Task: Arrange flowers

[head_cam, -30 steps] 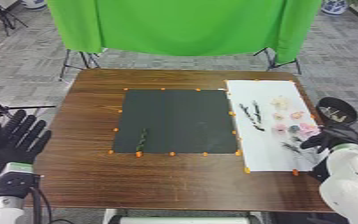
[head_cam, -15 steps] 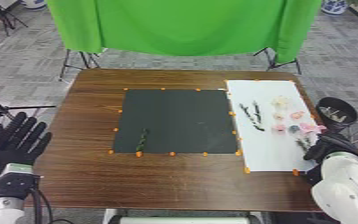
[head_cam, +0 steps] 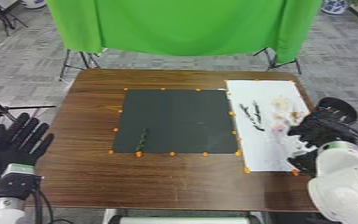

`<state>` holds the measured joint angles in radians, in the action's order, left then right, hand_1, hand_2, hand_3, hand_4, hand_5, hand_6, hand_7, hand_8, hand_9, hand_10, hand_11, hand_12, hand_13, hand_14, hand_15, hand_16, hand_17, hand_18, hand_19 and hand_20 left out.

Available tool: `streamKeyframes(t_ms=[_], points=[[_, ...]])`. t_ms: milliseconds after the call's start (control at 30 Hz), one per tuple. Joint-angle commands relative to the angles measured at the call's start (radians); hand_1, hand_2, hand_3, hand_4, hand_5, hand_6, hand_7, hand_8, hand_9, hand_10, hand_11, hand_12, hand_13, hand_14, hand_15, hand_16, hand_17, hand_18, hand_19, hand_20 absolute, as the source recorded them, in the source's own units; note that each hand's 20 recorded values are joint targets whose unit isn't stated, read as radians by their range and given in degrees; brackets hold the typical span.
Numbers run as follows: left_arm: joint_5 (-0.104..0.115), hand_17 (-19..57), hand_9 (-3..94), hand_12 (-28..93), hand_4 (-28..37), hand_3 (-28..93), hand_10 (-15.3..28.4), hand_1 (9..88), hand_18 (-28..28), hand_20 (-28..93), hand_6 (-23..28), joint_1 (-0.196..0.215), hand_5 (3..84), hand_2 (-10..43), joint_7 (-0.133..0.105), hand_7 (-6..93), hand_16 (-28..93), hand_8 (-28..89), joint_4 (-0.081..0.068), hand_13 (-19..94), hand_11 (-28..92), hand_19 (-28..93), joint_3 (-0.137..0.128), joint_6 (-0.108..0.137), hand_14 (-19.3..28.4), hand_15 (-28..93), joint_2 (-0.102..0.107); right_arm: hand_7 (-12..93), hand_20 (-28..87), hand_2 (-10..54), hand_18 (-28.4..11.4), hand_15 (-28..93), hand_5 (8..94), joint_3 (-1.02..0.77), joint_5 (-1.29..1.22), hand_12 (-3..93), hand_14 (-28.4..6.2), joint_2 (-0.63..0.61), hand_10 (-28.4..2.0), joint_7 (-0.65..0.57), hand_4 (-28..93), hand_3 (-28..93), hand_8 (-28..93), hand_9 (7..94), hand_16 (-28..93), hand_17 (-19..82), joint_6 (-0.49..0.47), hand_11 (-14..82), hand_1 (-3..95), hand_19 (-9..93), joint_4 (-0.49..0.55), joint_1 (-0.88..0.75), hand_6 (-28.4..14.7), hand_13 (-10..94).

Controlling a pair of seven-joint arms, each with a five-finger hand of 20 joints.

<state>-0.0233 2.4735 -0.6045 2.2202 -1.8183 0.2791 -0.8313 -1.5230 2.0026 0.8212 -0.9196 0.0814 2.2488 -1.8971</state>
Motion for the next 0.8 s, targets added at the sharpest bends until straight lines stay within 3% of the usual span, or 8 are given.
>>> streamKeyframes(t_ms=[33,167,233,367,433,467,533,800], points=[[-0.007,-7.5,34.1,11,-28.3,72,15.8,28.7,15.6,7,9.4,0.021,41.3,11.1,0.012,14.2,-7,-9,0.006,23,19,40,-0.016,-0.002,16.1,34,0.004,36,32,-9.5,-24.1,55,75.8,0.231,-0.150,39.3,-9.6,0.031,-10.6,0.093,-28,70,15,85.9,24,40,0.101,20.4,54.8,89,0.024,0.261,-0.6,78],[-0.010,-7.5,34.1,11,-28.3,72,15.8,28.7,15.6,7,9.3,0.014,41.3,11.1,0.023,14.2,-7,-9,0.006,23,19,40,-0.002,-0.003,16.1,34,0.005,36,32,-9.5,-24.0,56,75.9,0.362,-0.237,39.6,-9.6,0.110,-10.4,0.142,-28,70,15,86.0,24,40,0.076,20.3,54.8,90,-0.020,0.374,-0.7,78],[-0.012,-7.5,34.0,11,-28.3,72,15.7,28.6,15.6,7,9.3,-0.013,41.2,11.0,0.045,14.3,-7,-9,-0.001,23,18,40,0.012,0.003,16.1,34,-0.001,36,32,-9.5,-24.0,56,75.8,0.435,-0.265,39.7,-9.5,0.150,-10.5,0.171,-28,70,15,85.9,24,40,0.081,20.2,54.8,90,-0.056,0.432,-0.6,78],[-0.026,-7.5,34.0,11,-28.3,72,15.7,28.6,15.6,7,9.3,-0.033,41.2,11.0,0.068,14.3,-7,-9,-0.004,23,18,40,0.020,0.008,16.1,34,-0.006,37,32,-9.5,-23.7,56,75.6,0.559,-0.267,40.0,-9.5,0.233,-10.5,0.196,-28,70,15,85.7,25,40,0.073,20.0,54.8,90,-0.129,0.516,-0.7,78],[-0.023,-7.5,34.0,11,-28.3,72,15.7,28.6,15.6,7,9.3,-0.030,41.2,11.0,0.063,14.3,-7,-9,0.000,23,18,40,0.021,0.013,16.1,34,0.001,37,32,-9.5,-23.7,56,75.5,0.602,-0.272,40.1,-9.6,0.269,-10.5,0.201,-28,70,14,85.5,25,40,0.065,20.0,54.8,90,-0.160,0.538,-0.7,78],[-0.020,-7.5,34.0,11,-28.3,72,15.7,28.6,15.6,7,9.3,-0.027,41.2,11.0,0.055,14.3,-7,-9,-0.004,23,18,40,0.024,0.004,16.2,34,0.004,37,32,-9.5,-23.7,56,75.4,0.621,-0.279,40.0,-9.6,0.281,-10.5,0.204,-28,70,14,85.6,25,40,0.061,20.0,54.8,90,-0.177,0.552,-0.7,78],[-0.024,-7.5,34.1,11,-28.3,72,15.7,28.6,15.6,7,9.3,-0.039,41.2,11.0,0.068,14.3,-7,-9,-0.004,23,18,40,0.028,0.009,16.1,34,0.004,37,32,-9.5,-23.6,56,75.4,0.644,-0.287,40.0,-9.4,0.305,-10.4,0.196,-28,70,14,85.5,25,40,0.050,20.0,54.8,90,-0.204,0.565,-0.7,78],[-0.021,-7.6,34.0,11,-28.3,72,15.7,28.6,15.6,7,9.3,-0.048,41.1,11.1,0.069,14.2,-7,-9,-0.006,23,18,40,0.044,0.013,16.2,34,0.007,38,32,-9.5,-23.2,56,74.6,0.688,-0.312,40.1,-9.5,0.336,-10.3,0.261,-28,70,13,84.9,25,39,0.010,20.1,54.7,89,-0.290,0.577,-0.6,77]])
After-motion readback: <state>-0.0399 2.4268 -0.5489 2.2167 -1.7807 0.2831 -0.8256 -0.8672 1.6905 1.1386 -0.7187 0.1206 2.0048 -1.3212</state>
